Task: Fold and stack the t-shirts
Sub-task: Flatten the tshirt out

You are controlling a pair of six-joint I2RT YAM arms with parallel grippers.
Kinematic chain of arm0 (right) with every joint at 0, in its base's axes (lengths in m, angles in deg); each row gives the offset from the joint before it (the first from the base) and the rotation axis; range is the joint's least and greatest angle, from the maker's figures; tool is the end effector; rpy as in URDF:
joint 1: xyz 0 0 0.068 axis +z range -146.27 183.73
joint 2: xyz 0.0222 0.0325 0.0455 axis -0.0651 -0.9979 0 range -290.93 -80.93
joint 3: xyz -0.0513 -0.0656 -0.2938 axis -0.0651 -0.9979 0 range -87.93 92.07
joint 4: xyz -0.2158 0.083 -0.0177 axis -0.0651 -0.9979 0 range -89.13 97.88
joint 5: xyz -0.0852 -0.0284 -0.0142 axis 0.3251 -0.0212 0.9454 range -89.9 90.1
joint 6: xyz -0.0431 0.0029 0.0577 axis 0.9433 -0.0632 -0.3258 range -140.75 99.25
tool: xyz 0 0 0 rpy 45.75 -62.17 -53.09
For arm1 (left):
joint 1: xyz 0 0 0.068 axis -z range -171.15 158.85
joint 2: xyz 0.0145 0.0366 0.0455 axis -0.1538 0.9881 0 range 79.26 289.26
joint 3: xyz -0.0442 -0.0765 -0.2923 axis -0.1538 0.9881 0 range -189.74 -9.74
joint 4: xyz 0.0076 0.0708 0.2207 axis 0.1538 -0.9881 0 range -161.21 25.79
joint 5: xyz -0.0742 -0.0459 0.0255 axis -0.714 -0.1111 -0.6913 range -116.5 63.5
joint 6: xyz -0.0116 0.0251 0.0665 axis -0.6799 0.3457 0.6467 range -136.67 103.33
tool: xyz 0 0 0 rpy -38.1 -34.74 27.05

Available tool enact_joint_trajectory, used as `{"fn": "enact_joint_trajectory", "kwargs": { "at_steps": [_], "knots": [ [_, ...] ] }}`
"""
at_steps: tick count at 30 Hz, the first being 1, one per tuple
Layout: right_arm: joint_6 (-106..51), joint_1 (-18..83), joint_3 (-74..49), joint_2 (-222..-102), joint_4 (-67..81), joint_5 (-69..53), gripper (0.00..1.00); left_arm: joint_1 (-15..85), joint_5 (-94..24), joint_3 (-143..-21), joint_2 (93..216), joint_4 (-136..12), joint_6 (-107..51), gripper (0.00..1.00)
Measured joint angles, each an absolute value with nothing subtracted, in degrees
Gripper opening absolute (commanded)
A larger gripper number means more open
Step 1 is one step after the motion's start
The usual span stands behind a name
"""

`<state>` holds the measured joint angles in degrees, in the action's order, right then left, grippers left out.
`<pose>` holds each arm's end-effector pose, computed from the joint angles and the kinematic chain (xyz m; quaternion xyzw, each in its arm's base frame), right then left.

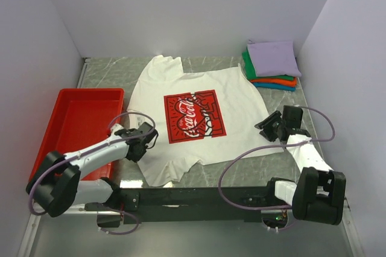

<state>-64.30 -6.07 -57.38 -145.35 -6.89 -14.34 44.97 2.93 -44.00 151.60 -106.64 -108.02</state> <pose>0.1889 -0.0176 0.2140 0.3771 0.8492 0.2142 0.3012 0.1426 -0.0679 0.1886 -0.4654 0.8443 0.0403 0.2625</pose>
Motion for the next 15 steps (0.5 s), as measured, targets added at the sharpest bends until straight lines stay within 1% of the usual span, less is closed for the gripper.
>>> {"fn": "enact_joint_trajectory", "kwargs": {
  "at_steps": [4,5,6,7,9,10,15],
  "knots": [
    [-63.69,-5.81,-56.66,-146.73,-6.67,-13.90,0.49,45.01,1.51,-43.34,147.22,-108.52,-107.23,0.01],
    [-63.38,-5.77,-56.44,-146.75,-6.89,-13.68,0.50,45.01,1.29,-43.58,146.46,-108.63,-106.53,0.04],
    [-63.03,-5.79,-56.16,-146.64,-7.17,-13.20,0.50,45.01,1.12,-43.91,145.72,-108.66,-105.63,0.09],
    [-62.81,-5.79,-55.94,-146.53,-7.46,-12.90,0.52,45.03,0.88,-44.37,144.78,-108.70,-104.43,0.22],
    [-62.33,-5.79,-55.61,-145.64,-8.49,-12.00,0.52,45.08,0.35,-45.02,142.50,-108.52,-102.31,0.34],
    [-62.16,-5.79,-55.57,-144.94,-9.16,-11.65,0.52,45.08,0.20,-45.18,141.26,-108.37,-101.46,0.38],
    [-61.26,-5.77,-55.61,-140.48,-12.51,-11.63,0.52,45.12,-1.48,-45.72,134.13,-108.83,-97.18,0.37]
  ]
}}
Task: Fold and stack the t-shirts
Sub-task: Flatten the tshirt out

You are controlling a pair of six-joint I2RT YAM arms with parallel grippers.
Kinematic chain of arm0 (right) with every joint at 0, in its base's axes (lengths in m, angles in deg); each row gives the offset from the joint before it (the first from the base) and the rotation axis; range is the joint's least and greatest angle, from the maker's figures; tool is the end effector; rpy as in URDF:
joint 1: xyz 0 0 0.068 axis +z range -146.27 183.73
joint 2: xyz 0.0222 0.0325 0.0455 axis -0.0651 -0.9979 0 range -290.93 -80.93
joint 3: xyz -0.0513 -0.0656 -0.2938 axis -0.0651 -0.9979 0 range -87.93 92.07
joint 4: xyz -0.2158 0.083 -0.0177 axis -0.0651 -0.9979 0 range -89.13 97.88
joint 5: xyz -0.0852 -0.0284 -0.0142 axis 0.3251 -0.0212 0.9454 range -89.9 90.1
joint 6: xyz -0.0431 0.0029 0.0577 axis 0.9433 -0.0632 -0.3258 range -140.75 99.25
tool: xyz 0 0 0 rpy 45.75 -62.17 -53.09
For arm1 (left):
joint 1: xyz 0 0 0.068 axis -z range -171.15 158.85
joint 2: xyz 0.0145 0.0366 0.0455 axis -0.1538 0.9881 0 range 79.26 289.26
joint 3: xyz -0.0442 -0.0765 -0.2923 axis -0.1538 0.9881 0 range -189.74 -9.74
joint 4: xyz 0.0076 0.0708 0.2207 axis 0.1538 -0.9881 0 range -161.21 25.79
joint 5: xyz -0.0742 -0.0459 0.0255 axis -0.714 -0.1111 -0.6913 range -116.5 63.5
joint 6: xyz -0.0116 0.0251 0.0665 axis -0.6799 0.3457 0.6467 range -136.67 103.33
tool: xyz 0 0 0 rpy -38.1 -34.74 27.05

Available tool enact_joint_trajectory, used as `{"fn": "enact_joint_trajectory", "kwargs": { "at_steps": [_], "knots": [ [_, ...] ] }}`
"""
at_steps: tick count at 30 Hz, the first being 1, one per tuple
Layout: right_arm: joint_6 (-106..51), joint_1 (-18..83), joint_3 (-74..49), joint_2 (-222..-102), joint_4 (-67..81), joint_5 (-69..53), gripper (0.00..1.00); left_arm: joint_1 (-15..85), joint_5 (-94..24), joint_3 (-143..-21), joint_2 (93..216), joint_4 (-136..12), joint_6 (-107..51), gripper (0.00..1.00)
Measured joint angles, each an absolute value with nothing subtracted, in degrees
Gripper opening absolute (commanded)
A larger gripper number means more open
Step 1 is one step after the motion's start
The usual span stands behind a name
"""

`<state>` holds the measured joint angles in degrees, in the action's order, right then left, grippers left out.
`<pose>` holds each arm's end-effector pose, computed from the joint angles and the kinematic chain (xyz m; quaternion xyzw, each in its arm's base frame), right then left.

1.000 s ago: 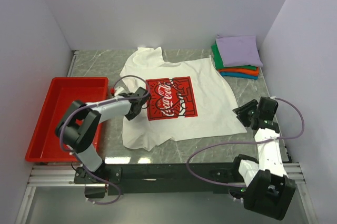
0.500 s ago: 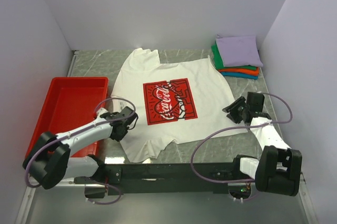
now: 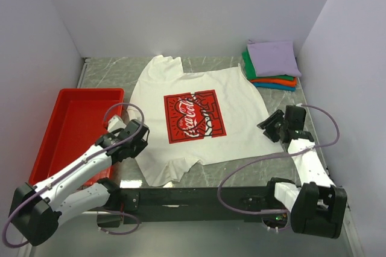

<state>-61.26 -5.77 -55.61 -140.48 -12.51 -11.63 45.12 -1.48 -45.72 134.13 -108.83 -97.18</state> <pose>0.1751 -0.0171 0.2281 0.3586 0.8561 0.1879 0.3211 0.1172 -0.0548 0.2300 -0.4038 0.8616 -0.0800 0.2968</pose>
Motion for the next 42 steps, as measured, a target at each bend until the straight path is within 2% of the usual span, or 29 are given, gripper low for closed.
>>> {"fn": "enact_joint_trajectory", "kwargs": {
  "at_steps": [3,6,12,14,20,24,33,42],
  "knots": [
    [-60.58,-5.09,-56.40,-136.70,-13.27,-12.66,0.52,45.69,-2.99,-46.40,133.02,-109.77,-95.67,0.37],
    [-60.17,0.05,-57.12,-132.35,-14.23,-13.34,0.52,47.94,-4.74,-46.34,132.78,-110.49,-95.17,0.37],
    [-61.28,24.94,-57.23,-128.61,-13.01,-12.05,0.53,49.80,-7.17,-44.00,132.80,-110.49,-95.36,0.40],
    [-62.20,36.31,-57.12,-129.33,-11.59,-9.27,0.53,49.80,-7.38,-43.74,133.08,-110.38,-95.45,0.37],
    [-63.12,62.51,-53.60,-139.76,-7.48,-0.96,0.53,49.80,-10.31,-43.71,132.34,-108.85,-94.62,0.36],
    [-62.84,72.70,-48.12,-148.44,-4.46,4.72,0.53,49.80,-10.55,-44.37,128.36,-110.62,-93.53,0.36],
    [-61.72,85.68,-37.54,-169.27,-1.58,15.14,0.47,49.80,-10.51,-48.61,124.78,-114.32,-92.28,0.36],
    [-61.33,86.95,-37.19,-173.99,-2.32,21.44,0.45,49.80,-10.51,-48.65,124.41,-115.52,-92.13,0.36]
  ]
}}
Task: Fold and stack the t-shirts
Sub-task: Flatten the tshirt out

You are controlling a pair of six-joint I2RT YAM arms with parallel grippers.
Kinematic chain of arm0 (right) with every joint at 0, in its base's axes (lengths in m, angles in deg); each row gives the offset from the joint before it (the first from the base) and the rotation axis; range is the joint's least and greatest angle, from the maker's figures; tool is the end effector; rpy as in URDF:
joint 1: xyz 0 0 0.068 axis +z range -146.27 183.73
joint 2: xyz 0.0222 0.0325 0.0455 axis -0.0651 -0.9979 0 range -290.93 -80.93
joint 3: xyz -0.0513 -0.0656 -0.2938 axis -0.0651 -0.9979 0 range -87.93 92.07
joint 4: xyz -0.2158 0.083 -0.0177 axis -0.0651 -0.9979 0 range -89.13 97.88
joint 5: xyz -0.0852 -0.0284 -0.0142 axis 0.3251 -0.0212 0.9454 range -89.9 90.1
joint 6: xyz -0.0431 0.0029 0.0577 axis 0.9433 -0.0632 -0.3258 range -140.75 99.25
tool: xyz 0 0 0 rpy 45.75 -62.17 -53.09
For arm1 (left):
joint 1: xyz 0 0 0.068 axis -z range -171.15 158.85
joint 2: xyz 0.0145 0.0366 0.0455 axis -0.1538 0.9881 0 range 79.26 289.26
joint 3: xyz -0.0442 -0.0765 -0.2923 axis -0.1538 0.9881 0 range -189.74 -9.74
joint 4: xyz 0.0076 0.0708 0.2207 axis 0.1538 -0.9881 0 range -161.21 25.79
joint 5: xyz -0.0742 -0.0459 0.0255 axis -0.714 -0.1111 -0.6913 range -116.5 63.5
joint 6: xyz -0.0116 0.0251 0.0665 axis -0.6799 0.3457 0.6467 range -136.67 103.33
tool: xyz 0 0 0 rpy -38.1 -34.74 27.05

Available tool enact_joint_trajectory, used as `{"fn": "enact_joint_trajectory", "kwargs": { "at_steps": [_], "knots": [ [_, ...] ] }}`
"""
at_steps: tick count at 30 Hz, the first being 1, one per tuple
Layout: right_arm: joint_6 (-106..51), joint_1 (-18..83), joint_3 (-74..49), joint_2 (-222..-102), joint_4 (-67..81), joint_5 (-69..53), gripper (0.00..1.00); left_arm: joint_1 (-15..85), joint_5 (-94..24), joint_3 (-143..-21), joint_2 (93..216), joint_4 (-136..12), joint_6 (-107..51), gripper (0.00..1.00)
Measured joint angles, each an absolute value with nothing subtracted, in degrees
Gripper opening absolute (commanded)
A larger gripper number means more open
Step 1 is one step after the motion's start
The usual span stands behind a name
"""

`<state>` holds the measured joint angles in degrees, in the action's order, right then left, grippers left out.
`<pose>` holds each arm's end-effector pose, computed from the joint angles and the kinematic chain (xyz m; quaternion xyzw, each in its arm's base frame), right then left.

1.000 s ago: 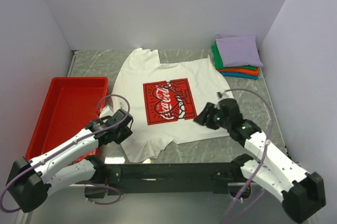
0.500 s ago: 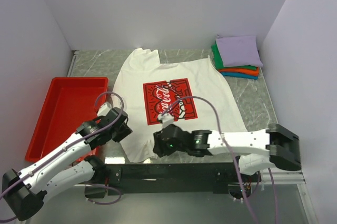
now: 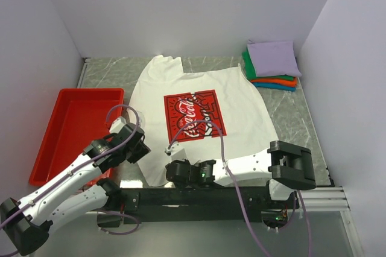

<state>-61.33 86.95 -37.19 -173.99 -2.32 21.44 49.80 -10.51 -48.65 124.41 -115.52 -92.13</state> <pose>0.0585 0.3081 0.2087 -0.2829 0.8885 0.1959 0.3034 0.0855 -0.0525 0.2501 -0.3192 0.8965 -0.1648 0.2593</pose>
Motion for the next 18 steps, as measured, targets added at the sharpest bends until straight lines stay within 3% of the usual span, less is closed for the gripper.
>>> {"fn": "enact_joint_trajectory", "kwargs": {
  "at_steps": [4,10,18],
  "knots": [
    [-61.09,86.97,-37.17,-174.66,-2.61,22.27,0.44,49.80,-10.53,-48.65,124.93,-115.47,-91.47,0.36],
    [-60.58,87.02,-36.77,-177.81,-2.41,22.90,0.33,49.80,-10.60,-48.65,126.44,-114.69,-90.79,0.36],
    [-61.33,87.10,-36.47,-177.88,-2.71,23.21,0.01,49.80,-10.60,-49.00,127.51,-114.71,-89.68,0.36]
  ]
}}
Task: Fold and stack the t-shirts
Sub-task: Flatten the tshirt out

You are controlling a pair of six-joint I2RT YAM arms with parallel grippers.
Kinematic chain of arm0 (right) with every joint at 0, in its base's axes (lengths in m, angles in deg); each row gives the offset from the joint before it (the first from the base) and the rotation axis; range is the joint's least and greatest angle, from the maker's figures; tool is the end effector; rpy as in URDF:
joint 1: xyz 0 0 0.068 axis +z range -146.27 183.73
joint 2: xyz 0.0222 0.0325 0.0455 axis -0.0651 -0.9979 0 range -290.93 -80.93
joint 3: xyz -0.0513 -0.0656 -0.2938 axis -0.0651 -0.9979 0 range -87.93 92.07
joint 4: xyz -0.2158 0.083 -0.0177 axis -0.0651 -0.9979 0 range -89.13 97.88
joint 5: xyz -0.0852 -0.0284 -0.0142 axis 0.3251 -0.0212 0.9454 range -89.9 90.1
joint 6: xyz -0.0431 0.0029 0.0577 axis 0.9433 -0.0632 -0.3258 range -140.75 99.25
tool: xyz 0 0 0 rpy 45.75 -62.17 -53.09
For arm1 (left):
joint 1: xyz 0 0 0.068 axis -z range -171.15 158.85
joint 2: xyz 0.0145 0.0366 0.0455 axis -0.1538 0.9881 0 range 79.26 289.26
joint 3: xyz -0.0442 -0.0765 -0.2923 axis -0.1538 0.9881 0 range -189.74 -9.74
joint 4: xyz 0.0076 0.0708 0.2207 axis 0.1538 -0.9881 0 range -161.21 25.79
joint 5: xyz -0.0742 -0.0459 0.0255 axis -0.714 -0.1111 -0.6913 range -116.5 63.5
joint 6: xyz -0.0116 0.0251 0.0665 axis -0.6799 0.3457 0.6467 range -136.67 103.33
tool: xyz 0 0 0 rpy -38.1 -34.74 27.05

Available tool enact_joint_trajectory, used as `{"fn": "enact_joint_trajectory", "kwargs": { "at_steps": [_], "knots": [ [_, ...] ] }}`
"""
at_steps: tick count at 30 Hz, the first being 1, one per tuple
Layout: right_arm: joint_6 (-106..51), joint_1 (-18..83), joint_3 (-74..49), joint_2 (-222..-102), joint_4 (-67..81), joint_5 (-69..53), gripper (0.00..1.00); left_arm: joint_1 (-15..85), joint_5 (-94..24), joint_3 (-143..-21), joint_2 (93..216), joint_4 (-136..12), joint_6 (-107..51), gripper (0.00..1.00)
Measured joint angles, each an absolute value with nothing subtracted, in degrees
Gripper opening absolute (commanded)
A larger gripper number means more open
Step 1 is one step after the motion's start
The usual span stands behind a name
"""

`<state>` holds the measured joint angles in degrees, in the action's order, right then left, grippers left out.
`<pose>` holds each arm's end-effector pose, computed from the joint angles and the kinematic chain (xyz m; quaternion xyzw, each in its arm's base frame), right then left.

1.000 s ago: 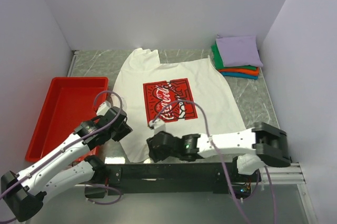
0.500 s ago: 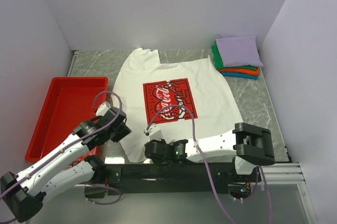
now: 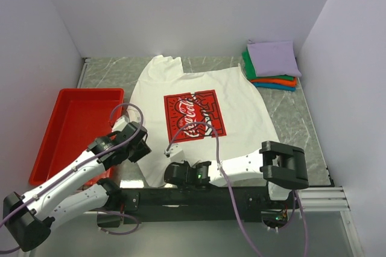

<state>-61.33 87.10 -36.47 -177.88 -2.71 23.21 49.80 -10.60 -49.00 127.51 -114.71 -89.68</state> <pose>0.0603 0.3154 0.1920 -0.2874 0.8939 0.1623 0.3035 0.0926 -0.0587 0.2483 -0.2988 0.9083 -0.1458 0.2539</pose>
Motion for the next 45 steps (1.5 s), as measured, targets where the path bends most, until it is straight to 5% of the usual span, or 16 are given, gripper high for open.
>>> {"fn": "enact_joint_trajectory", "kwargs": {
  "at_steps": [16,22,24,36,45],
  "knots": [
    [-62.68,87.10,-39.74,-158.47,-21.66,22.99,0.02,49.80,-19.32,-52.87,132.06,-114.38,-78.01,0.36],
    [-64.30,87.08,-42.15,-158.01,-26.19,22.44,0.31,49.80,-24.24,-52.87,132.36,-114.23,-72.59,0.37],
    [-65.33,87.08,-42.65,-157.83,-27.61,22.36,0.34,49.80,-25.18,-52.87,132.30,-114.25,-71.47,0.37],
    [-66.20,91.52,-37.01,-150.82,-30.10,22.49,0.31,49.80,-28.48,-52.87,130.24,-114.21,-68.41,0.36],
    [-62.73,96.00,-33.97,-163.95,-19.94,15.32,0.27,49.80,-26.51,-52.87,129.89,-114.38,-69.94,0.37]
  ]
}}
